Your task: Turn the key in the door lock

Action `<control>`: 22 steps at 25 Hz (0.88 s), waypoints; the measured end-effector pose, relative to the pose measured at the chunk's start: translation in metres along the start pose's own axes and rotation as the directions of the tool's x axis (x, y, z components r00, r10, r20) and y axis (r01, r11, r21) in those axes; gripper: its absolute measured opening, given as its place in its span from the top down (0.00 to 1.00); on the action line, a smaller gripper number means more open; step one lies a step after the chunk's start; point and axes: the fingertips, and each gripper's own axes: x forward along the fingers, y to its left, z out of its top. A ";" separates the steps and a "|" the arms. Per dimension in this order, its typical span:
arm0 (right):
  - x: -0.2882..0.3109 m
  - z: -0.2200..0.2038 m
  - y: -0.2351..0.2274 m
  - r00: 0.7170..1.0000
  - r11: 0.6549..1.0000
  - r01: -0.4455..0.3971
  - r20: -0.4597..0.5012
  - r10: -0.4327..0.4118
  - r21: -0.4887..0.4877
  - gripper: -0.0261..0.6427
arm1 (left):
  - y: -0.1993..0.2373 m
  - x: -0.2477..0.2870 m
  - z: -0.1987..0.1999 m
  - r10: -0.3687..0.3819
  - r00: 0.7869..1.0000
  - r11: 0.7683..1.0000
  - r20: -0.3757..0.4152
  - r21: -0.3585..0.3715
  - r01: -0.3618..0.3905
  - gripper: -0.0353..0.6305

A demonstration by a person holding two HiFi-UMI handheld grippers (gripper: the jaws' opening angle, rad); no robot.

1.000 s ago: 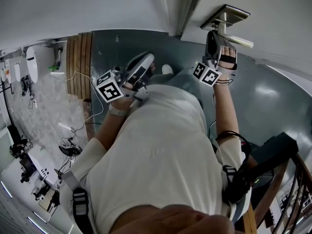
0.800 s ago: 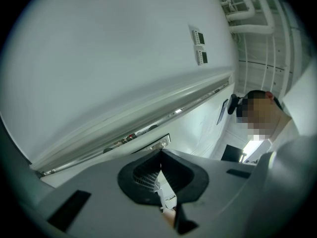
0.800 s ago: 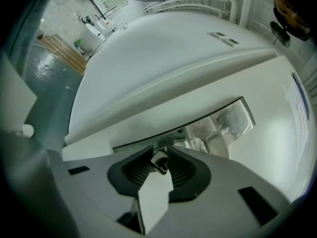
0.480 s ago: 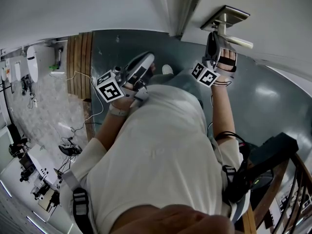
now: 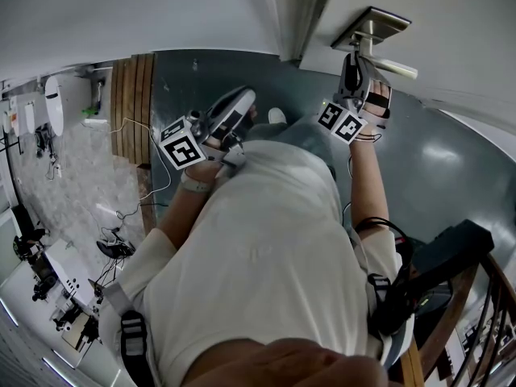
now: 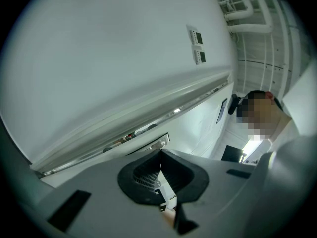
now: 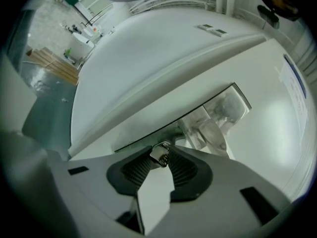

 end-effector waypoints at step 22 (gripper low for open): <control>0.009 -0.002 -0.008 0.995 0.820 -0.099 0.031 0.099 0.563 0.81 | 0.003 -0.003 0.003 0.009 1.000 1.000 0.013 -0.001 -0.009 0.93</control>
